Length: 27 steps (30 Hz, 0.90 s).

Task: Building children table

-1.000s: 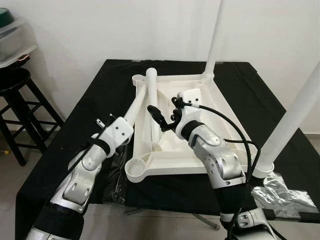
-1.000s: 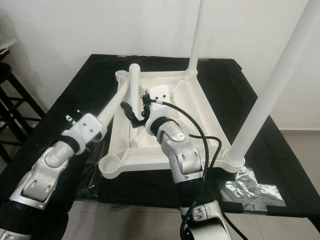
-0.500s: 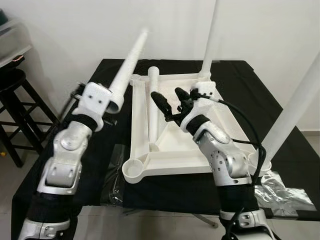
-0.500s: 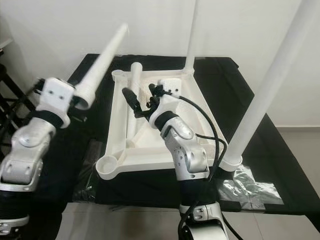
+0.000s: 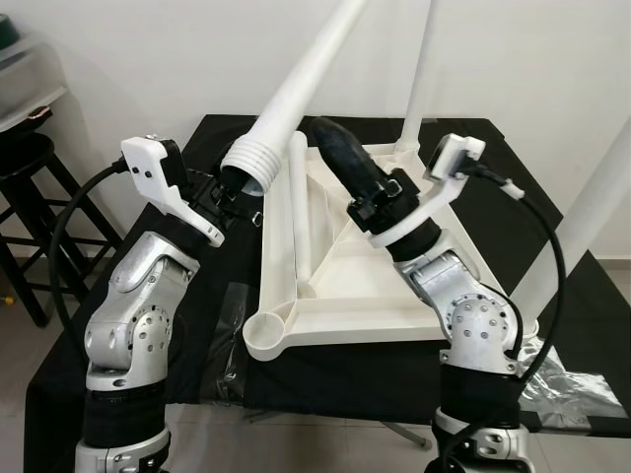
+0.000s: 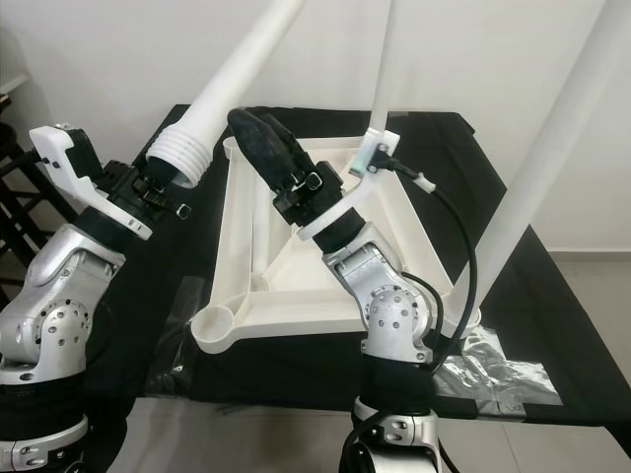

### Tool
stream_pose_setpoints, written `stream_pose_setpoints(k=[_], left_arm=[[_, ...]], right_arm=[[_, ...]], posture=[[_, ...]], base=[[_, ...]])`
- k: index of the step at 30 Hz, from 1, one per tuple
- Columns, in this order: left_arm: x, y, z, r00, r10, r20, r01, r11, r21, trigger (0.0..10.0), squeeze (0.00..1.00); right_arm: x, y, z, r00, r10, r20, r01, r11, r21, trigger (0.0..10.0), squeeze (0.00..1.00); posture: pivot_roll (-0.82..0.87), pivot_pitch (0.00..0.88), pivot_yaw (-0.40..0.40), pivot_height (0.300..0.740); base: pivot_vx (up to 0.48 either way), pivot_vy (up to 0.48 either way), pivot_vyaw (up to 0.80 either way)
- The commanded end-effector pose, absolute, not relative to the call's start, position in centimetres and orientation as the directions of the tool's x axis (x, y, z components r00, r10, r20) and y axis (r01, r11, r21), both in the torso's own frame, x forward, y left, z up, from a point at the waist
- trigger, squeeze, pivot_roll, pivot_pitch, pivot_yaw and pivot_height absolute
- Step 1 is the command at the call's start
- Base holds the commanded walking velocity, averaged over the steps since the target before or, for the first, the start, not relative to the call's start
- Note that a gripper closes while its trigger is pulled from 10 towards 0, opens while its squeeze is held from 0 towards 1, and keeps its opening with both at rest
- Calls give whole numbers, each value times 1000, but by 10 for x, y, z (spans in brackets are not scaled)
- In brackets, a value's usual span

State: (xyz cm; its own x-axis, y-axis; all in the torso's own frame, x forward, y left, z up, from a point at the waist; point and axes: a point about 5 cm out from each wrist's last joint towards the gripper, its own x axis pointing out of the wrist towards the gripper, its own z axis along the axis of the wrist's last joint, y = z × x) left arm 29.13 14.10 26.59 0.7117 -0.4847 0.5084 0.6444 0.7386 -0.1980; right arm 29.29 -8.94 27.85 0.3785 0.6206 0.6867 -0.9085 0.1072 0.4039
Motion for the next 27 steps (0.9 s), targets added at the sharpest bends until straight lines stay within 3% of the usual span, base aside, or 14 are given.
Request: stream_pose_setpoints(k=[1,5,10,21,25,27], left_arm=[[288,141,268,690,-498,524,670,715,-203,0,0],[283,139,267,660,-530,533,709,675,-206,0,0],[271,137,269,574,-575,583,797,556,-235,0,0],[267,142,273,552,-585,594,815,529,-236,0,0],[261,136,269,506,-644,574,853,471,-225,0,0],[250,125,259,434,-744,508,899,391,-195,0,0]], right_arm=[[288,-89,280,342,624,703,-919,65,390,10000,0],[288,-89,280,332,631,702,-920,51,389,10000,0],[292,-86,278,341,651,678,-909,45,414,10000,0],[289,-93,270,334,682,651,-906,42,420,10000,0],[289,-93,270,336,678,653,-904,40,425,10000,0],[289,-89,273,313,678,664,-911,16,413,10000,0]], posture=[[-10,6,-18,740],[-8,6,-20,740],[-5,6,-24,740],[-5,9,-28,740],[-3,12,-25,740],[-4,14,-20,740]], base=[[0,0,0],[0,0,0],[0,0,0],[0,0,0],[0,0,0],[0,0,0]])
